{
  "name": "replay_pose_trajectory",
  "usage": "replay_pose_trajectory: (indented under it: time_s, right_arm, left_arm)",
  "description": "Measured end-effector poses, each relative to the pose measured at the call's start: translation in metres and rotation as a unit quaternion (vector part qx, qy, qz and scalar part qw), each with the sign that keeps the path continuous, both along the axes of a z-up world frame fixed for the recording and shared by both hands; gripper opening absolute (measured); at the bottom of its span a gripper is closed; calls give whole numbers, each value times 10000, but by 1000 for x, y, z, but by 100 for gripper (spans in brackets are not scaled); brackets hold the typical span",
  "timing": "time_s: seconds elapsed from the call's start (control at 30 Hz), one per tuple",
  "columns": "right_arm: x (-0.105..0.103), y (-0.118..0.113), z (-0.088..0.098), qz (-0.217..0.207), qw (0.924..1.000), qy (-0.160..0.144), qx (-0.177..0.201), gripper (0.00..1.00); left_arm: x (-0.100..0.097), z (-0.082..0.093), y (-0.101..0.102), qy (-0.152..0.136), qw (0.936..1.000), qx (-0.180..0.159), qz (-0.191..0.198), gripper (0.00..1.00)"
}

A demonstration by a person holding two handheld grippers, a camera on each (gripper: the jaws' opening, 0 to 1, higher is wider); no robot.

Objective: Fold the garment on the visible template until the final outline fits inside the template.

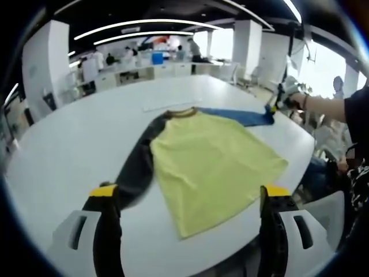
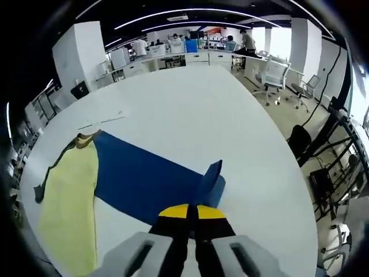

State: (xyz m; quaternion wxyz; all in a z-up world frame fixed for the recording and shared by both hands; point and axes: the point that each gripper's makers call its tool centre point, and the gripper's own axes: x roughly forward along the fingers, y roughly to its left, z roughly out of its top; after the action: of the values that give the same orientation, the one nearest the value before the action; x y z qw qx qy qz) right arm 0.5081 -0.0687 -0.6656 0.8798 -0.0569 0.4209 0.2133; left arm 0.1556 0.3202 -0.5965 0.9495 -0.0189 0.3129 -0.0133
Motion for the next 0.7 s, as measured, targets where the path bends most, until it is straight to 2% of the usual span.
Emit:
replay_pose_trajectory:
  time_s: [0.3,0.53,0.7]
  right_arm:
    - [6,24,12,307,9994,-70,156,0]
    - [5,53,26,595,9974,-140,387,0]
    - [3,69,30,763,9962,-168,375,0]
  left_arm:
    - [-1,-2,0,20,10000,-26,-10,96]
    - [-1,-4,0,55,10000,-34,-43,97]
    - [-1,-5,0,76,10000,-35,-47,97]
